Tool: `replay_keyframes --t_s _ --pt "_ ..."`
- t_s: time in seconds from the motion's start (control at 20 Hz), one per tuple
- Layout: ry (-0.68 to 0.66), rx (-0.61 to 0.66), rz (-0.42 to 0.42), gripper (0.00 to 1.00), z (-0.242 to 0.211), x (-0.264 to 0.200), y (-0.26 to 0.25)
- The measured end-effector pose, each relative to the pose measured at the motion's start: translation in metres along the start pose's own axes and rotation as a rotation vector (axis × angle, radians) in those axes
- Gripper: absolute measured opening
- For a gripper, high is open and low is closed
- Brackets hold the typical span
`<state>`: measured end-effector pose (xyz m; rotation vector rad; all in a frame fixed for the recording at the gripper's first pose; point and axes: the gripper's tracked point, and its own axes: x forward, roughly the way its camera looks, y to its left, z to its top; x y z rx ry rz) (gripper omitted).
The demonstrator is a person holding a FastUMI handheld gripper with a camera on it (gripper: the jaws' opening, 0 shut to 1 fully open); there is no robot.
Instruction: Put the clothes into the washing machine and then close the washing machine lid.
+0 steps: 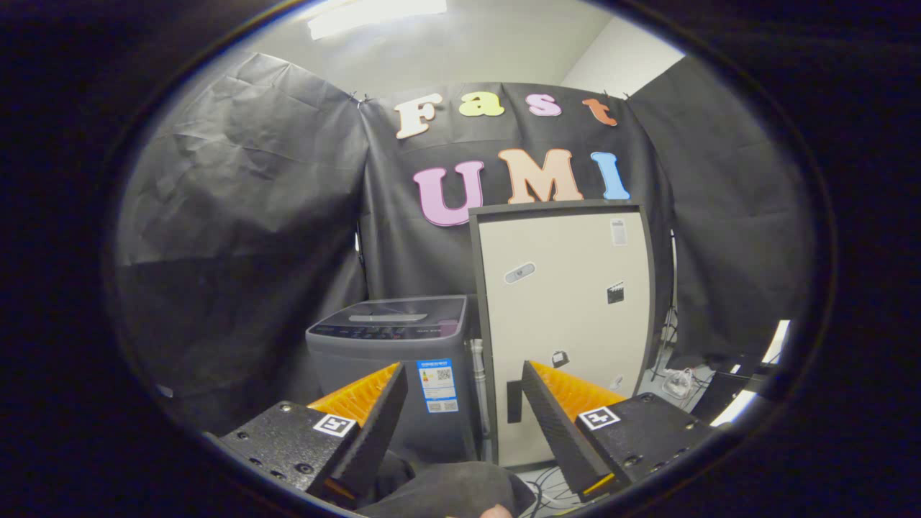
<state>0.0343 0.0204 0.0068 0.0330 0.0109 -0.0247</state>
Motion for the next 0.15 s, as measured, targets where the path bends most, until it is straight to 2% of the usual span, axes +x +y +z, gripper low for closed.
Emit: replay_keyframes --t_s 0.15 --pt "0.007 -0.018 0.024 0.97 -0.0014 0.0017 0.006"
